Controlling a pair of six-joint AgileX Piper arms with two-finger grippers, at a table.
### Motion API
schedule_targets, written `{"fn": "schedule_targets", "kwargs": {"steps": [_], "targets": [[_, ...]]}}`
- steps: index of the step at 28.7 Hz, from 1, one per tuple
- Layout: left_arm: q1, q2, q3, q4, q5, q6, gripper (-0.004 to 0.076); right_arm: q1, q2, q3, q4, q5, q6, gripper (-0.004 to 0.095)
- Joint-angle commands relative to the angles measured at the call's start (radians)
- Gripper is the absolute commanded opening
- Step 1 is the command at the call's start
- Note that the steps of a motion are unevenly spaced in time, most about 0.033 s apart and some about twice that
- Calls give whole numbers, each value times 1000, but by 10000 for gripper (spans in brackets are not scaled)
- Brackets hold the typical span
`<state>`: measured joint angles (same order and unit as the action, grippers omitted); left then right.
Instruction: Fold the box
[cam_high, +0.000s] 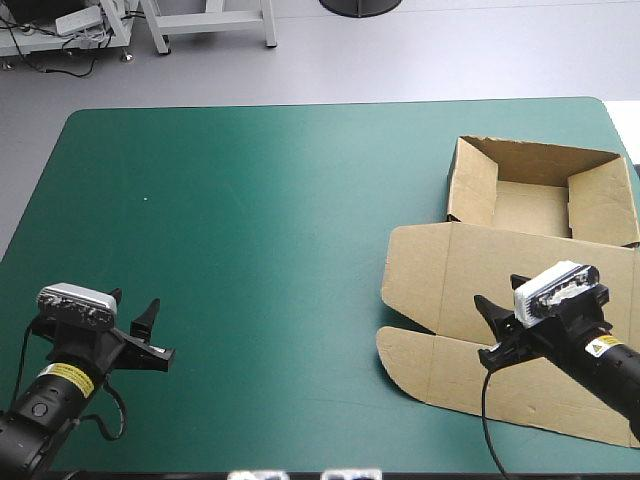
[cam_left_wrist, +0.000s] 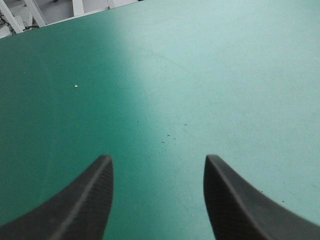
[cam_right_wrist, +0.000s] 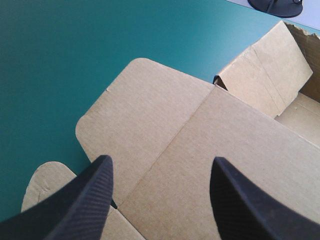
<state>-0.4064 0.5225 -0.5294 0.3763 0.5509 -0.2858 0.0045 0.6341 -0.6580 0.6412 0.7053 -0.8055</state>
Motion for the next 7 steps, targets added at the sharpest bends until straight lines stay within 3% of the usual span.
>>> {"fn": "schedule_targets", "kwargs": {"steps": [1,7], "targets": [[-5,8,-22,19,-98,-2,388,3,-2,-22,51,-54,-32,518],[-5,8,-22,22,-116,-2,376,7,-2,-22,51,-51,-49,506]]}}
